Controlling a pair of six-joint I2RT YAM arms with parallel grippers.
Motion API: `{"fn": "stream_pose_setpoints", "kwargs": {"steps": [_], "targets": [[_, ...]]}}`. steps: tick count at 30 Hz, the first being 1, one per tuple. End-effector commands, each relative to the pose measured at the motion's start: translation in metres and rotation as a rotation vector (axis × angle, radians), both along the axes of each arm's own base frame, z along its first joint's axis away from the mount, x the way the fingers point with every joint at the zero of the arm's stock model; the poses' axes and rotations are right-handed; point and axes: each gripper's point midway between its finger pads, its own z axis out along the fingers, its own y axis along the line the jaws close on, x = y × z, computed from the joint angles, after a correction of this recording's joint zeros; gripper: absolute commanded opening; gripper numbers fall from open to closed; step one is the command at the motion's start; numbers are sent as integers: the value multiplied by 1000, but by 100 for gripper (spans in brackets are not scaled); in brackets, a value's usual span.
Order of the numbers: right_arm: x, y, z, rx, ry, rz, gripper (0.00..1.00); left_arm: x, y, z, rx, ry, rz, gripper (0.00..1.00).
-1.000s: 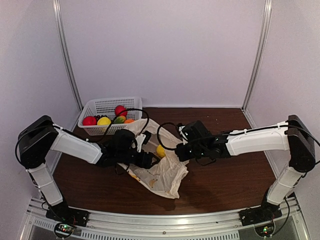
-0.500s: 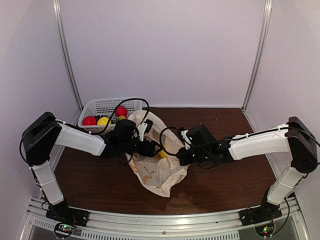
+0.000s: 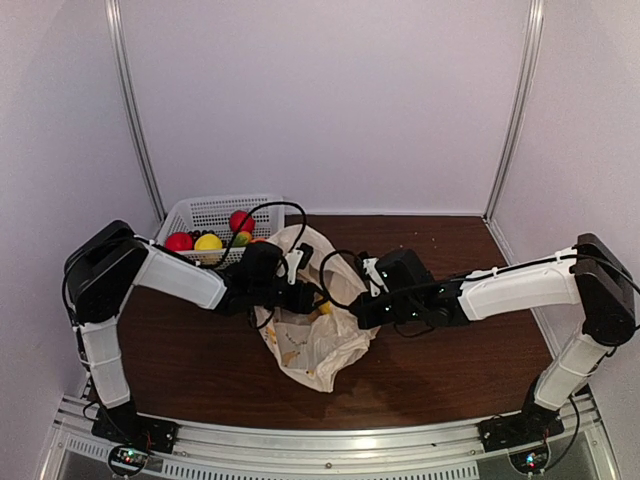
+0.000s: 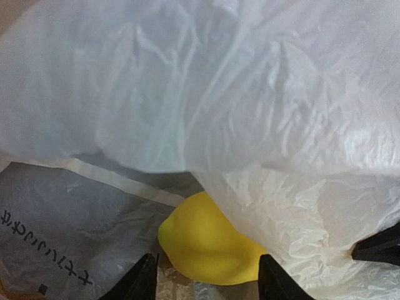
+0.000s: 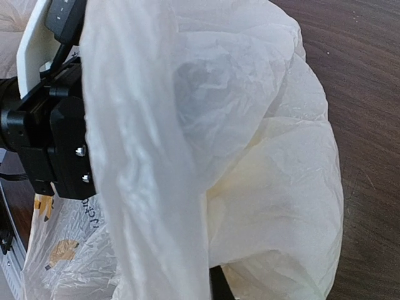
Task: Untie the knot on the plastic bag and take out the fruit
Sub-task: Pick up the fake fruit from the takeout bag.
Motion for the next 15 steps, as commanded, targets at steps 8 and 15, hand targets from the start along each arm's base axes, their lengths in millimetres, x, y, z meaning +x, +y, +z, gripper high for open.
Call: {"fn": "stream_pose_setpoints", "kwargs": {"steps": [8,15], "targets": [[0,1,7,39,-4,2,0,8,-12,0,-38,2,-23,55],[0,4,5,45,4,11,0,3,-26,2,-71,9,-97,70]]}}
